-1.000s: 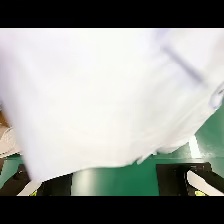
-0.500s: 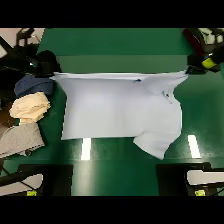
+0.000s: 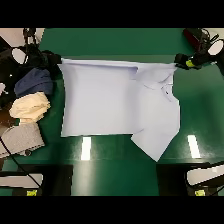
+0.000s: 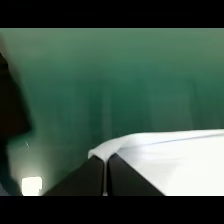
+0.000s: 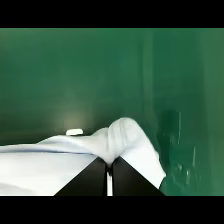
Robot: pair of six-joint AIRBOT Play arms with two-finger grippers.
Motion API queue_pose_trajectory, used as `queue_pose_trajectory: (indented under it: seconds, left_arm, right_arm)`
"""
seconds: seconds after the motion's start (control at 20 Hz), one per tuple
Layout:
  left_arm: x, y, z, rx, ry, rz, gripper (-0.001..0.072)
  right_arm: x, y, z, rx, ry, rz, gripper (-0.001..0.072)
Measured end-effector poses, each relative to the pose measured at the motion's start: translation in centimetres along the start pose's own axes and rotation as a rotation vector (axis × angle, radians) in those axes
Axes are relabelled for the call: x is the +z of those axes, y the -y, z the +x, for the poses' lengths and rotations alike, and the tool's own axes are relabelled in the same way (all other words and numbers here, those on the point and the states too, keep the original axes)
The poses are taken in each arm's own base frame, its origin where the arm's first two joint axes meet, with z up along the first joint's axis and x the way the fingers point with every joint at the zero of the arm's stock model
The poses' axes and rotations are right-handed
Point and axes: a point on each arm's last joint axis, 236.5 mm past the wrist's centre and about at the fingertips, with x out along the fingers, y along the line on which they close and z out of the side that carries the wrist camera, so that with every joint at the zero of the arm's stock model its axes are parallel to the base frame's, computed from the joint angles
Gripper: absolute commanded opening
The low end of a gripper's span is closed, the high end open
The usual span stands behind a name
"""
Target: Fold the shirts.
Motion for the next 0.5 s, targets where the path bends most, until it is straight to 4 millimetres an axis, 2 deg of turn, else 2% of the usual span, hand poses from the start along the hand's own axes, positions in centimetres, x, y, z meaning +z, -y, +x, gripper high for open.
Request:
queue_pose_trajectory:
  seconds: [0.1,0.2,0.5]
  left_arm:
    - [-0.5,-0.3,0.9,0.004,-0.009,-0.002,0.0022]
    - [-2.0,-0.5,1.7,0.004,-0.056,-0.001,0.0022]
    - [-9.3,-0.8,1.7,-0.012,-0.334,0.094,0.0022]
  right_arm:
    - [0.1,-0.1,0.9,-0.001,0.012,-0.005,0.0014]
    - [-0.6,-0.1,1.6,-0.010,-0.010,-0.018,0.0014]
    - [-7.4,0.7,2.6,-0.102,-0.238,-0.113,0.0017]
